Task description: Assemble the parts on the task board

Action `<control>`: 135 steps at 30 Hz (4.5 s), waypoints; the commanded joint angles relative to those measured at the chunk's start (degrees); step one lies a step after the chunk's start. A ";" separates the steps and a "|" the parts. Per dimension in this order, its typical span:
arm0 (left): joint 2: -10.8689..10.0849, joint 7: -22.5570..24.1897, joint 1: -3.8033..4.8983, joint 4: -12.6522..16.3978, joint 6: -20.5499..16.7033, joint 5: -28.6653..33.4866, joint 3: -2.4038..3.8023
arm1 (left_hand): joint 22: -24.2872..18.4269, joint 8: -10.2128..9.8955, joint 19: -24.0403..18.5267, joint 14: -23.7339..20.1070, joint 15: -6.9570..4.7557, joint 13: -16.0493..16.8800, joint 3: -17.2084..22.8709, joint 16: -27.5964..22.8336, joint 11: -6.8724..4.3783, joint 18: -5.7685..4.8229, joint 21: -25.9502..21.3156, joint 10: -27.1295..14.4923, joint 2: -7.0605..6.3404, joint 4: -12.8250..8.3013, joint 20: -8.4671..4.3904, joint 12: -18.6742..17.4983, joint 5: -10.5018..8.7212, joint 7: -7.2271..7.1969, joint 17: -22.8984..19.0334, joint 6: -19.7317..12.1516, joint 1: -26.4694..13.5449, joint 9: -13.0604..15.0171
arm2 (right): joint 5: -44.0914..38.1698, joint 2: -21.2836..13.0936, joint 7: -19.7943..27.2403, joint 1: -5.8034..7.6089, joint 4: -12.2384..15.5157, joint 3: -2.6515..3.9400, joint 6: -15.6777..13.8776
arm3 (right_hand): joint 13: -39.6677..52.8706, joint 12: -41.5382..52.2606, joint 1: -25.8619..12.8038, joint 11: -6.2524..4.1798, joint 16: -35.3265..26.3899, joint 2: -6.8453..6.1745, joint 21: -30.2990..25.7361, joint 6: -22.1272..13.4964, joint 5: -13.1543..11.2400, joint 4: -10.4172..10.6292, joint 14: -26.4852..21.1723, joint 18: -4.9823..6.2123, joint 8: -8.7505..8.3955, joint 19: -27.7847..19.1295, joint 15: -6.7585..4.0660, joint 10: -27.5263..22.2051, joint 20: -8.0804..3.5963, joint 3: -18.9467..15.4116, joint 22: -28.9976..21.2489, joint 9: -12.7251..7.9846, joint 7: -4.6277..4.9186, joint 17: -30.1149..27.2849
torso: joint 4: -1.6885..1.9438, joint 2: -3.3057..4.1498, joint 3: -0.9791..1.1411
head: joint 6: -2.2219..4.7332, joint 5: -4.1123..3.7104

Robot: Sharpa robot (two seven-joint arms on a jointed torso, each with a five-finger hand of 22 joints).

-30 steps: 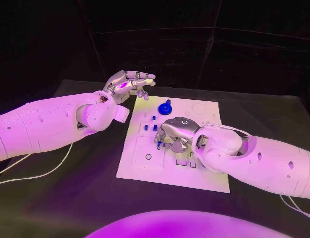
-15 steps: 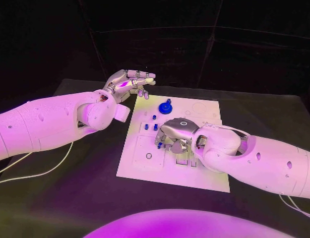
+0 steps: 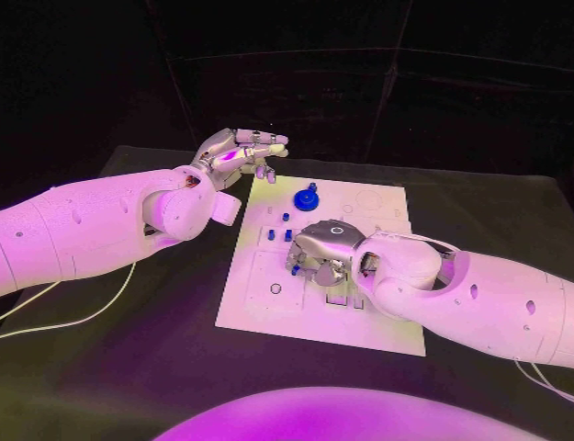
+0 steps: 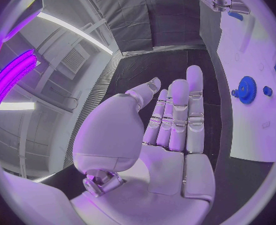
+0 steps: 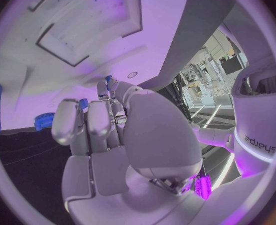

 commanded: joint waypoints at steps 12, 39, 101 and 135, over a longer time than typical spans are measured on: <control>0.02 -0.17 0.10 -0.07 0.78 0.22 0.05 | -0.06 0.20 -0.31 -0.52 -0.08 -0.06 -0.31 -0.22 0.17 0.73 -0.21 -0.36 0.06 0.01 0.12 0.19 -0.17 0.45 -0.06 -0.09 -0.01 -0.07 | -1.75 0.15 -0.57 -0.01 -0.22 -0.60 -0.31 | -0.30 -2.10 -5.68 1.73 -1.55 -2.91 -2.06 -4.80 2.84 0.28 0.33 -0.33 -0.66 -2.19 1.41 -5.38 1.10 -3.26 -3.26 -0.29 1.51 -3.09 | -0.02 -0.01 -0.02 | -0.05 -0.06; -0.29 -0.80 0.10 -0.03 1.22 0.22 0.01 | -0.17 0.21 -0.32 -0.61 -0.02 -0.08 -0.43 -0.22 0.22 0.74 -0.33 -0.53 0.05 -0.03 0.17 0.31 -0.17 0.50 -0.19 -0.22 0.00 -0.07 | 8.03 -15.68 -3.94 4.25 8.30 0.86 -6.23 | -0.13 0.91 -7.36 2.42 -8.83 -3.14 -9.17 -9.86 5.53 0.52 -1.24 1.40 -0.44 -6.60 1.77 -13.93 1.72 -14.17 -12.46 -0.09 1.57 -13.03 | -0.15 -0.11 -0.09 | 1.88 -3.00; -0.20 -1.20 0.10 -0.29 1.49 0.21 -0.08 | -0.28 0.26 -0.33 -0.71 0.00 -0.08 -0.48 -0.22 0.24 0.75 -0.45 -0.66 0.08 -0.18 0.20 0.46 -0.16 0.51 -0.32 -0.30 0.20 -0.06 | 3.49 -15.66 -4.03 5.72 7.17 1.00 -3.64 | -0.08 -0.55 2.12 -0.34 -0.50 2.59 -1.01 0.89 -0.37 1.24 0.79 -0.90 0.13 0.60 -0.39 1.23 -0.36 -6.73 -0.99 0.10 -0.37 -5.47 | 0.03 -0.08 0.00 | 1.71 -3.84; 0.19 -0.95 0.13 -0.35 1.39 0.21 -0.10 | -0.28 0.26 -0.33 -0.71 0.00 -0.08 -0.48 -0.22 0.24 0.75 -0.45 -0.66 0.08 -0.18 0.20 0.46 -0.16 0.51 -0.32 -0.30 0.20 -0.06 | 6.25 -1.10 2.21 2.74 6.44 -0.10 1.14 | -0.10 -1.68 0.71 0.05 -0.07 1.74 -0.76 0.49 0.10 0.44 0.77 -0.92 -0.33 0.53 -0.09 1.07 -0.11 -4.67 -0.71 0.01 0.10 -5.28 | 0.02 -0.01 -0.03 | 0.99 -1.57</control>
